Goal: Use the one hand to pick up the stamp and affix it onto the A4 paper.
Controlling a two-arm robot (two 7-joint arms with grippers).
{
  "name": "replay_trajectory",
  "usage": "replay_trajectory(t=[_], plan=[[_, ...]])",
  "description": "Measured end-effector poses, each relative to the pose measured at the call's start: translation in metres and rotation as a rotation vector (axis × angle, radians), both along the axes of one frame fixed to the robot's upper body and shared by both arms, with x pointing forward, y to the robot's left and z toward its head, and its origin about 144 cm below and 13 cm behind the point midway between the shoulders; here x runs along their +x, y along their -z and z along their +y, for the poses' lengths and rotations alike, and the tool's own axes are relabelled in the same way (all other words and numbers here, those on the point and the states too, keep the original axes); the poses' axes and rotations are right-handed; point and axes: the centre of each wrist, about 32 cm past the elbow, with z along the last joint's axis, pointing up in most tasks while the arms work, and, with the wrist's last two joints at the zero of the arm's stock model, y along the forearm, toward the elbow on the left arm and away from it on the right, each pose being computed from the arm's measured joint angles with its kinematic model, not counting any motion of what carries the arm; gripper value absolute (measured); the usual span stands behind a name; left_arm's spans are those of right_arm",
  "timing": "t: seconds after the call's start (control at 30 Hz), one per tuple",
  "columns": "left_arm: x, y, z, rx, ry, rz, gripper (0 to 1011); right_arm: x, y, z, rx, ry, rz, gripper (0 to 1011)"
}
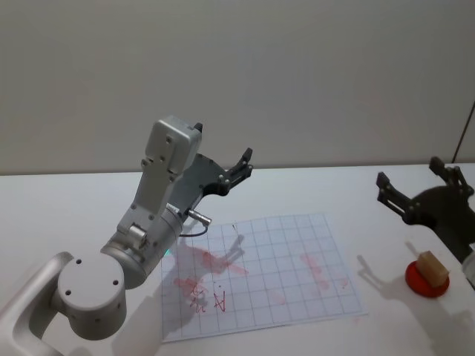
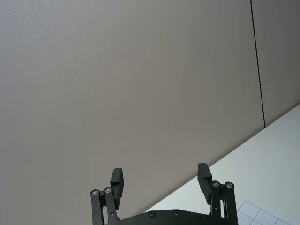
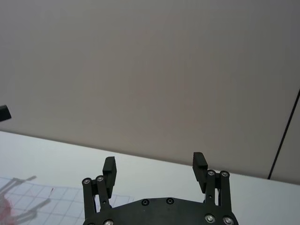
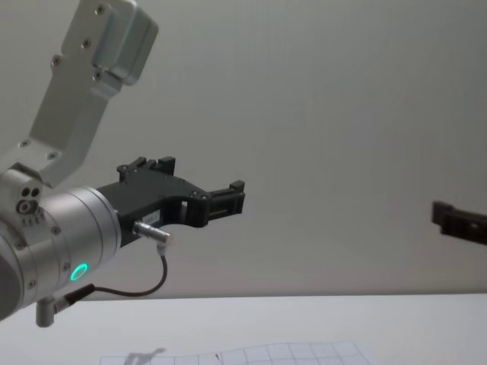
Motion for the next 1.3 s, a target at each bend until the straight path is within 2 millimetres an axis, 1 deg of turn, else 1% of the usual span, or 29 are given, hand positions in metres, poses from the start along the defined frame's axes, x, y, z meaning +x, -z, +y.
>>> replay_trajectory(t=[0.13, 0.23, 0.37, 0.53, 0.8, 1.03, 1.3], plan=[[0.0, 0.0, 0.0, 0.0, 0.0, 0.0, 1001, -0.007, 0.002, -0.007, -0.001, 0.009, 0.025, 1001], [0.0, 0.0, 0.0, 0.0, 0.0, 0.0, 1001, -0.017, 0.006, -0.016, -0.005, 0.028, 0.059, 1001], [0.0, 0.0, 0.0, 0.0, 0.0, 0.0, 1001, -0.024, 0.009, -0.023, -0.011, 0.044, 0.086, 1001], [0.0, 0.0, 0.0, 0.0, 0.0, 0.0, 1001, -0.039, 0.015, -0.033, -0.028, 0.071, 0.149, 1001], [0.0, 0.0, 0.0, 0.0, 0.0, 0.0, 1001, -0.051, 0.023, -0.041, -0.06, 0.093, 0.229, 1001], [0.0, 0.0, 0.0, 0.0, 0.0, 0.0, 1001, -0.053, 0.031, -0.045, -0.088, 0.102, 0.295, 1001], [0.0, 0.0, 0.0, 0.0, 0.0, 0.0, 1001, -0.046, 0.04, -0.047, -0.117, 0.092, 0.349, 1001]])
